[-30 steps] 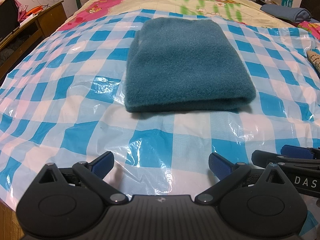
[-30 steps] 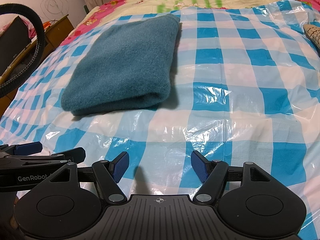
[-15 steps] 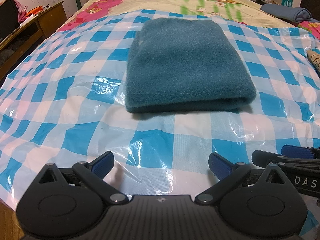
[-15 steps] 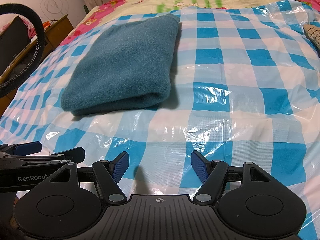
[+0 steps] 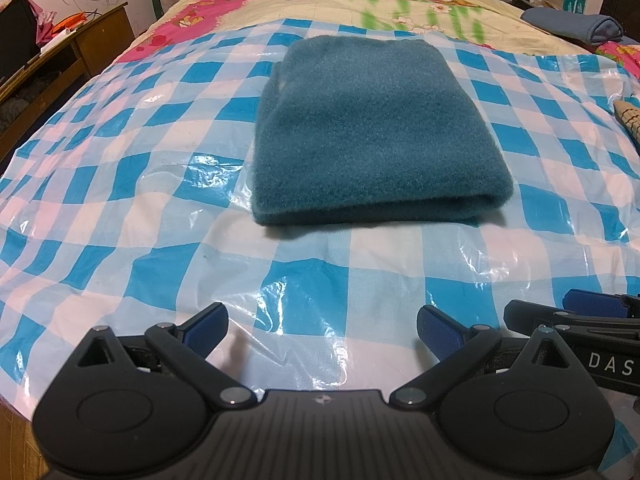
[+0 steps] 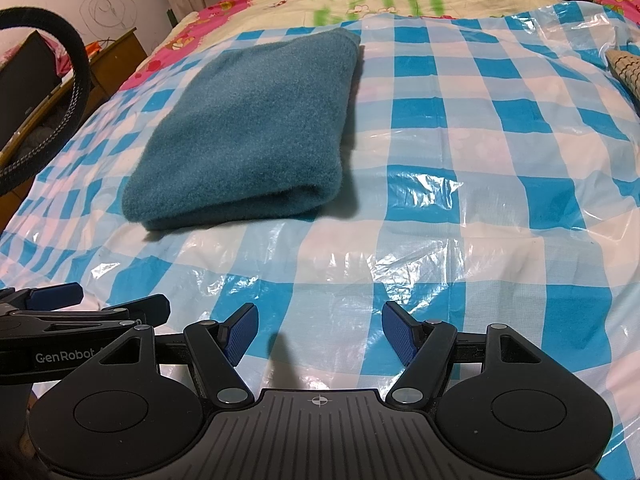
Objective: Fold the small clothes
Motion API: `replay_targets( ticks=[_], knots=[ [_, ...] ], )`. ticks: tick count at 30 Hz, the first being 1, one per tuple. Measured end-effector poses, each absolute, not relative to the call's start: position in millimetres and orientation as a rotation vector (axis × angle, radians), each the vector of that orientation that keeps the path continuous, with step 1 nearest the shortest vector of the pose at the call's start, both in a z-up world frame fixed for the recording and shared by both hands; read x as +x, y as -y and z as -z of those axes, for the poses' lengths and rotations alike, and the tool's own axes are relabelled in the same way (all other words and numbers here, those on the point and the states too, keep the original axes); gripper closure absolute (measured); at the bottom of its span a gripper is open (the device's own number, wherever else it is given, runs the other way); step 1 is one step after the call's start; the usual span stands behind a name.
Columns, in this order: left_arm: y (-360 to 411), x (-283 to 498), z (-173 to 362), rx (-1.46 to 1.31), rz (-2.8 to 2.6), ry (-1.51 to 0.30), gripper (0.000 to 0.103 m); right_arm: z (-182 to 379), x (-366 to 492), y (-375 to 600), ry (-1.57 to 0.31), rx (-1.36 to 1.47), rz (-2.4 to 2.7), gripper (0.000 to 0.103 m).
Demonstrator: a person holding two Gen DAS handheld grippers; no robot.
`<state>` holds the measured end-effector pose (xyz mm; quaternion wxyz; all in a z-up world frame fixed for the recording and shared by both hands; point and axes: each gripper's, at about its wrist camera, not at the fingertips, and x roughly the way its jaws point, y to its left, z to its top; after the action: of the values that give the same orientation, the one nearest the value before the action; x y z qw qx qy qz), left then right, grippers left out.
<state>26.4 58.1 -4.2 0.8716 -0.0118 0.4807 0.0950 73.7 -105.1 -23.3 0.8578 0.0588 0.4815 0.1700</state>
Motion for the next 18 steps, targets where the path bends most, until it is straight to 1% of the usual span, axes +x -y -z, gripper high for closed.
replay_targets(
  ticks=[18],
  knots=[
    [-58.2, 25.3, 2.6, -0.021, -0.202, -1.001, 0.000, 23.3, 74.0, 105.2, -1.012, 0.122, -0.357, 0.034]
  ],
)
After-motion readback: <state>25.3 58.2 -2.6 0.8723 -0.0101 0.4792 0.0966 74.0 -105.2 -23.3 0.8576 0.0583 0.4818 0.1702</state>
